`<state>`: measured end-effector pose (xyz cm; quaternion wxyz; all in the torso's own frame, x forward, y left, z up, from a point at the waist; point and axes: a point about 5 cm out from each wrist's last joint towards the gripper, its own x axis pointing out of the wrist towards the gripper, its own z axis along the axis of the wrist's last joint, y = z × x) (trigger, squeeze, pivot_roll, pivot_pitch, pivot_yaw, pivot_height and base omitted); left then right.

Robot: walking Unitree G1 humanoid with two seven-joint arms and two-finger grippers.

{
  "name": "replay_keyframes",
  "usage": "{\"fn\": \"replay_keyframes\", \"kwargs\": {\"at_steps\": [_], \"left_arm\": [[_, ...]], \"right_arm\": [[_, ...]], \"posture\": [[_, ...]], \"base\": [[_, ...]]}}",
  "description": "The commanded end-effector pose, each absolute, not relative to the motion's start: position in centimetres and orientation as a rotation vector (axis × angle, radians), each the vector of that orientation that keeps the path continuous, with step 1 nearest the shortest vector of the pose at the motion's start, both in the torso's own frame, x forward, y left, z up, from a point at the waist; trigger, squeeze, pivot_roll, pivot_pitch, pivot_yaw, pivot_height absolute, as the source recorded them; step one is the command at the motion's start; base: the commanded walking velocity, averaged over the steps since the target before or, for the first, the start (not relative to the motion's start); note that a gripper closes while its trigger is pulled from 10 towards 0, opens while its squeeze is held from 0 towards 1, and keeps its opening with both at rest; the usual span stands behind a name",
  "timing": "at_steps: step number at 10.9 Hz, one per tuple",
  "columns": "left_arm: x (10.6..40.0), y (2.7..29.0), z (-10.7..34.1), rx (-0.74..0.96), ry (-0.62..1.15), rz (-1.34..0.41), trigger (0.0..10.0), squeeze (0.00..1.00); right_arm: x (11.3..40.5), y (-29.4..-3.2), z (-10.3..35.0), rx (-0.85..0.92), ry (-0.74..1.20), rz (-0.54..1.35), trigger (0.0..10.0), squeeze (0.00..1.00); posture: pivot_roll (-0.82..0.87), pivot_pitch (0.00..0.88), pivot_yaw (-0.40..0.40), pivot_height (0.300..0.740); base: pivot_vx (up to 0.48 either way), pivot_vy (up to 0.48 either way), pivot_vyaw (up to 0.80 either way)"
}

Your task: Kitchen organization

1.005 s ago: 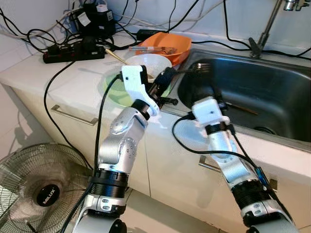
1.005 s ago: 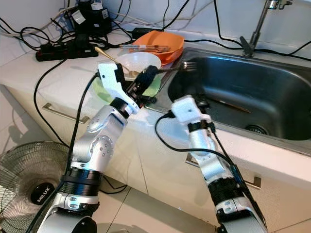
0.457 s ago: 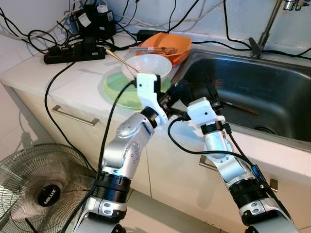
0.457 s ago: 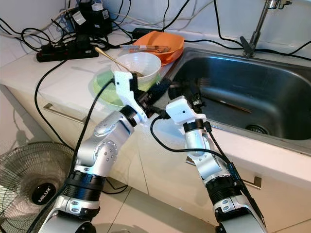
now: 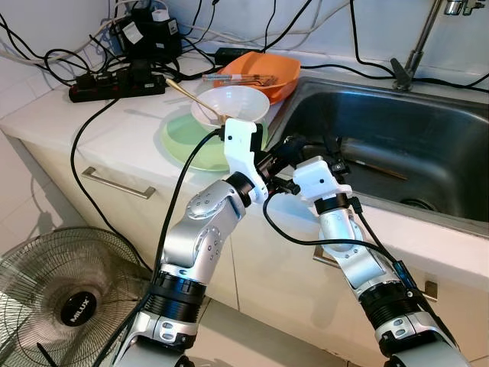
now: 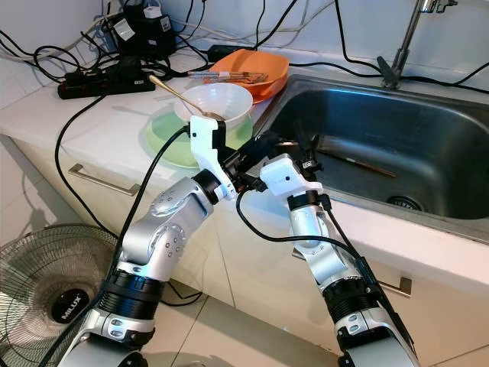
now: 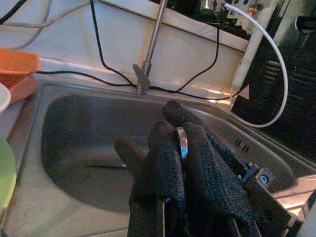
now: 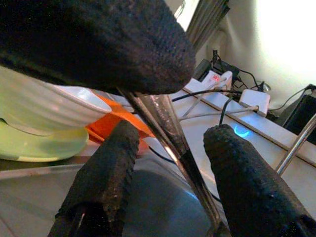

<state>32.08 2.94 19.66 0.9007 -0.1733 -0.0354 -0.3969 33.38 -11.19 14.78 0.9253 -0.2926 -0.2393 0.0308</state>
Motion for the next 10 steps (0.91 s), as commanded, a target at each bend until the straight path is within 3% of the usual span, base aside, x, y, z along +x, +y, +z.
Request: {"fn": "replay_keyframes", "kwargs": {"at_steps": [1,2,10], "left_arm": [[31.88,3.04,19.78,-0.335,-0.075,-0.831,10.0,0.00],[31.87,3.11,19.79,-0.332,-0.076,-0.830,10.0,0.00],[32.13,3.42,20.08,-0.296,-0.085,-0.828,10.0,0.00]], "right_arm": [[33.63,-10.81,15.24,-0.595,-0.503,0.058,2.2,0.00],[33.71,-10.92,15.09,-0.598,-0.491,0.049,0.1,0.00],[33.77,-10.90,14.77,-0.591,-0.479,0.035,0.0,0.00]], "posture": [[0.08,0.000,0.104,0.740],[0.08,0.000,0.105,0.740],[0.08,0.000,0.115,0.740]], "base": [[0.000,0.000,0.00],[0.000,0.000,0.00],[0.000,0.000,0.00]]}}
